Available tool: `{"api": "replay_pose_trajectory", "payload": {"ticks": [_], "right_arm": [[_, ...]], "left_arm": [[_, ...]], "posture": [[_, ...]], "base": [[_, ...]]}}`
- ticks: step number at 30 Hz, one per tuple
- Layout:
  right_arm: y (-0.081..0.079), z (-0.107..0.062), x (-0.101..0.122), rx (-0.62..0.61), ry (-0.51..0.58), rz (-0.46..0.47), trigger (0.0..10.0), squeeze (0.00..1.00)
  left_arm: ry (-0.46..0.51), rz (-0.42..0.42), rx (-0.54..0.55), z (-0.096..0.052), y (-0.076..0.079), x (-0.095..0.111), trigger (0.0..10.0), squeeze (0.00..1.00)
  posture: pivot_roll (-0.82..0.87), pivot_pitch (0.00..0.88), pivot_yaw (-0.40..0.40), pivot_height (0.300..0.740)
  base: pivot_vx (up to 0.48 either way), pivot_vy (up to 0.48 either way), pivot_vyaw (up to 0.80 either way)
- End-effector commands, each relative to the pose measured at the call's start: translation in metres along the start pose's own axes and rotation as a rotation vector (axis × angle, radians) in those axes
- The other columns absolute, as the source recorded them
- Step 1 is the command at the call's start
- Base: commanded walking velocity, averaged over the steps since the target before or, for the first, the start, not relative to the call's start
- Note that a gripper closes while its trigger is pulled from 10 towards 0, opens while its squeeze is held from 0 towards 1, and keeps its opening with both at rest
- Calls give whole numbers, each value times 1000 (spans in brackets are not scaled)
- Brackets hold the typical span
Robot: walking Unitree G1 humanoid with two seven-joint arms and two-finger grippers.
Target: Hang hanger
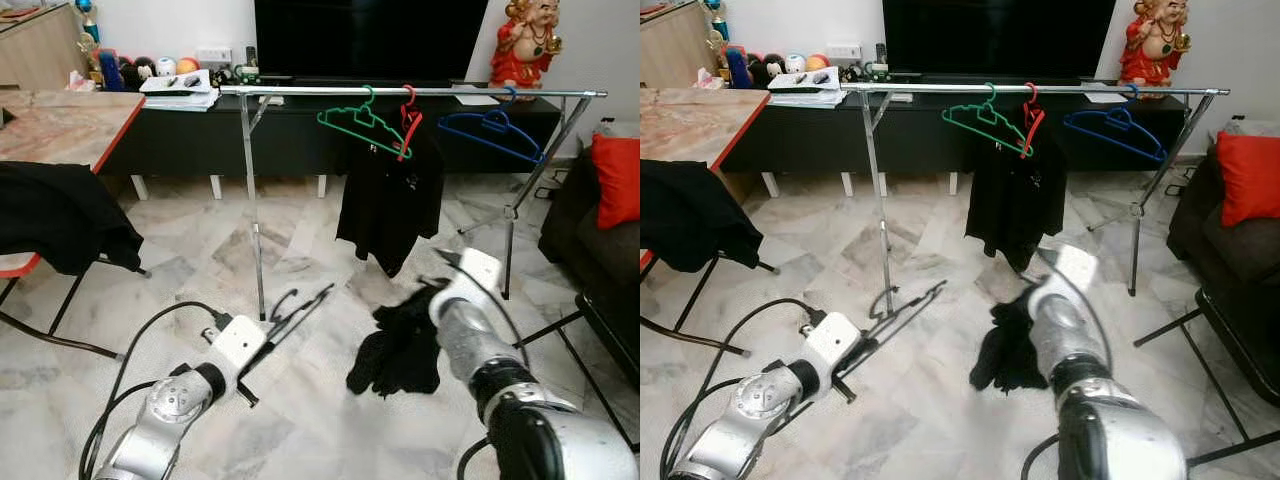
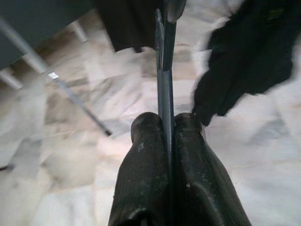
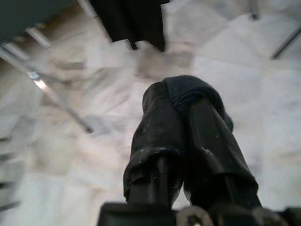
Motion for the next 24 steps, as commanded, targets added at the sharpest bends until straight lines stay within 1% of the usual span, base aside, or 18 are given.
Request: {"api": "replay_pose_trajectory", "payload": {"ticks": [1,2,3,4,6,7,9,10,12,13,14,16,17,20,21,22,24], "right_arm": [[-4,0,-1,60,-3,-174,10000,0],[-7,0,-2,84,-4,-205,10000,0],[-12,-1,-3,118,-3,-264,10000,0],[-20,-2,-5,174,-3,-359,10000,0],[-40,-7,-15,315,-2,-593,10000,0],[-43,-8,-17,332,-6,-649,10000,0],[-46,-8,-17,335,8,-679,10000,0],[-50,-9,-17,345,20,-697,10000,0],[-52,-10,-17,354,20,-706,10000,0],[-60,-13,-26,441,-3,-809,10000,0],[-64,-16,-32,492,-17,-892,10000,0],[-67,-19,-41,554,-36,-1013,10000,0],[-68,-21,-48,606,-56,-1125,10000,0],[-65,-27,-65,728,-127,-1313,10000,0],[-64,-28,-67,748,-136,-1352,10000,0],[-60,-28,-69,751,-146,-1410,10000,0],[-55,-25,-66,715,-139,-1439,10000,0]], "left_arm": [[-44,-9,63,-1,-7,-9,10000,0],[-48,-11,68,-1,-7,-9,10000,0],[-47,-11,65,-1,-6,-9,10000,0],[-44,-12,60,-2,-6,-9,10000,0],[-40,-10,42,-4,-3,-10,10000,0],[-43,-5,33,-6,-2,-11,10000,0],[-45,-2,30,-6,-1,-12,10000,0],[-45,1,25,-8,-1,-13,10000,0],[-46,3,22,-9,-1,-13,10000,0],[-49,9,7,-11,0,-14,10000,0],[-51,16,-3,-12,1,-15,10000,0],[-51,27,-21,-14,2,-15,10000,0],[-50,33,-41,-16,4,-15,10000,0],[-64,51,-83,-22,7,-19,10000,0],[-68,56,-93,-24,8,-20,10000,0],[-76,65,-113,-26,9,-22,10000,0],[-90,73,-145,-30,12,-25,10000,0]], "posture": [[124,57,-75,740],[126,60,-75,740],[126,61,-75,740],[126,64,-74,740],[129,64,-72,740],[131,66,-71,740],[138,66,-70,740],[142,65,-68,740],[142,65,-68,740],[148,63,-63,740],[149,62,-63,740],[151,62,-62,740],[153,61,-61,740],[157,56,-60,740],[158,54,-59,740],[161,49,-60,740],[163,46,-60,740]], "base": [[0,0,0],[0,0,0],[0,0,0],[0,0,0],[0,0,0],[0,0,0],[0,0,0],[0,0,0],[0,0,0],[0,0,0],[0,0,0],[0,0,0],[0,0,0],[0,0,0],[0,0,0],[0,0,0],[0,0,0]]}}
Point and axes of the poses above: a point about 5 cm out from each wrist's last joint towards the gripper, its own z axis pointing out of the wrist towards the gripper, its own x axis along the axis of the wrist's last joint, y = z × x, the point moved 2 cm from there along z, pointing out of the wrist towards the gripper, and after that the axes turned 8 degrees about z, right-handed, at the moved point
